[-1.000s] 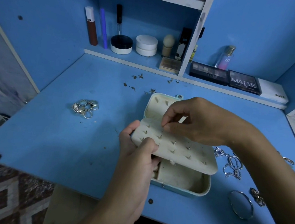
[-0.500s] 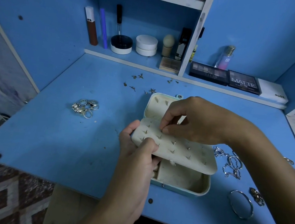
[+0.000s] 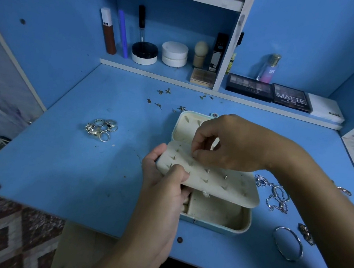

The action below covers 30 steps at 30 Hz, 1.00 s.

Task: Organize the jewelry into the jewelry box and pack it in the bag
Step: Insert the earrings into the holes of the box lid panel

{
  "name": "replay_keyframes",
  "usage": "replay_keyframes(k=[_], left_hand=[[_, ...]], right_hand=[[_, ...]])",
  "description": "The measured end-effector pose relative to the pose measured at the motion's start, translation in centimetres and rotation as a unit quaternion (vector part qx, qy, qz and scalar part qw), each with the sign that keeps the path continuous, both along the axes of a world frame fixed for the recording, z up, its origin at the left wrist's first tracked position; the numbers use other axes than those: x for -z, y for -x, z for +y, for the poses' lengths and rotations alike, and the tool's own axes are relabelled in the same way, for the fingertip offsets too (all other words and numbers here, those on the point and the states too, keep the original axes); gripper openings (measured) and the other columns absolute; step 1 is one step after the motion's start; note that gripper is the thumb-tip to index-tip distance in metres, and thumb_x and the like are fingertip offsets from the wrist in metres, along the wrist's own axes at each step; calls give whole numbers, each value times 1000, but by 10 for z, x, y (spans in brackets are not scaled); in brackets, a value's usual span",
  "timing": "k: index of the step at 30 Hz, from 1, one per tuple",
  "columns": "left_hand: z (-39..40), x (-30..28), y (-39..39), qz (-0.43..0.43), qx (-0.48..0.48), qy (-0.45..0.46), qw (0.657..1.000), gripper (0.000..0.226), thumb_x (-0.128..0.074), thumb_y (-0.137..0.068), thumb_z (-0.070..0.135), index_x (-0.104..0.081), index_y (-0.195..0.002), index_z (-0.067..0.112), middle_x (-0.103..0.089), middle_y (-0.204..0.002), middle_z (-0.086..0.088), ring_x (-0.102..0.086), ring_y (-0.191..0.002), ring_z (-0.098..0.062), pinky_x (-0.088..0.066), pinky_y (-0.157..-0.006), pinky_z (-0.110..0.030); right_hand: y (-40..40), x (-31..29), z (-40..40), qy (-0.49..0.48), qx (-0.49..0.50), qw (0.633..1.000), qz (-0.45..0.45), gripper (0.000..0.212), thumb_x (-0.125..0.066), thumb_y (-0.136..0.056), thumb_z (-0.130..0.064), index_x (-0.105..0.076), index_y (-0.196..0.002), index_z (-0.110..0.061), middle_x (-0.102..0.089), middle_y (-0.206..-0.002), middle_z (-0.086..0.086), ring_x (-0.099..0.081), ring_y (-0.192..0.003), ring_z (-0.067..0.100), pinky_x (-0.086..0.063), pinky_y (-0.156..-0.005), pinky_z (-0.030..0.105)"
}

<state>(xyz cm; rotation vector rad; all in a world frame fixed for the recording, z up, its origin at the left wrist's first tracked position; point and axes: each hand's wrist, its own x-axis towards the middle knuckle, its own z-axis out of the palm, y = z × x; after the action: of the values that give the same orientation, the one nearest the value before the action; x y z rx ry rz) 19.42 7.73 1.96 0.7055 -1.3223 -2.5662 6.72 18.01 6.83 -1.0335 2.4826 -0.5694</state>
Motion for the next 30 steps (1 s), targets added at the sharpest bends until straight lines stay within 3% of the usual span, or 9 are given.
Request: replay_keyframes(k=[9,15,20,24,27,29,30], left_hand=[[0,2,0,0,-1,-6,1000,51,-39,-93,-8,-51,-124,31,-70,-112,-1,-70,-90,-9,-56,-72,-25],[-1,1,0,-1,2,-14,1000,51,-39,-94,-8,-50,-125,30,-70,-113,0,-70,-95,-12,-54,-85,-33],[-3,-1,-1,18,12,-32,999,45,-42,-94,-7,-53,-117,30,-74,-102,2,-73,-91,-10,-54,-82,-31],[-3,-8,2,39,11,-50,998,37,-52,-91,1,-50,-119,25,-76,-93,0,-73,-90,-13,-53,-87,-33],[-6,-16,7,57,41,-41,997,56,-70,-74,13,-46,-124,24,-77,-99,-5,-73,-98,-18,-51,-90,-33],[-8,-20,11,59,52,-32,996,55,-68,-80,15,-45,-129,25,-76,-104,-8,-72,-101,-18,-50,-92,-33],[-9,-22,13,55,54,-25,997,49,-62,-87,17,-45,-132,23,-76,-105,-8,-72,-102,-18,-49,-94,-33]], right_hand=[[-2,1,-1,-12,5,1000,3,8,-66,-86,-27,-73,-82,-30,-72,-83,-14,-66,-82,3,-57,-81,33],[-2,2,2,-6,5,1000,7,7,-67,-87,-28,-73,-85,-32,-72,-85,-16,-65,-83,1,-56,-81,28],[-4,1,13,61,11,998,0,8,-69,-90,-24,-72,-94,-30,-71,-87,-14,-66,-86,1,-50,-75,13],[-11,-6,33,128,35,991,-11,5,-68,-92,-22,-73,-90,-23,-72,-86,-13,-66,-79,-1,-49,-69,12],[-10,-8,48,169,61,984,-12,16,-65,-94,-31,-73,-86,-20,-72,-83,-10,-63,-73,3,-48,-64,17],[-8,-9,56,207,87,974,-9,29,-59,-95,-42,-73,-87,-19,-73,-85,-7,-66,-75,9,-53,-68,25],[-7,-10,59,230,99,968,-4,33,-56,-95,-43,-73,-88,-16,-73,-82,-10,-64,-71,5,-51,-64,20]])
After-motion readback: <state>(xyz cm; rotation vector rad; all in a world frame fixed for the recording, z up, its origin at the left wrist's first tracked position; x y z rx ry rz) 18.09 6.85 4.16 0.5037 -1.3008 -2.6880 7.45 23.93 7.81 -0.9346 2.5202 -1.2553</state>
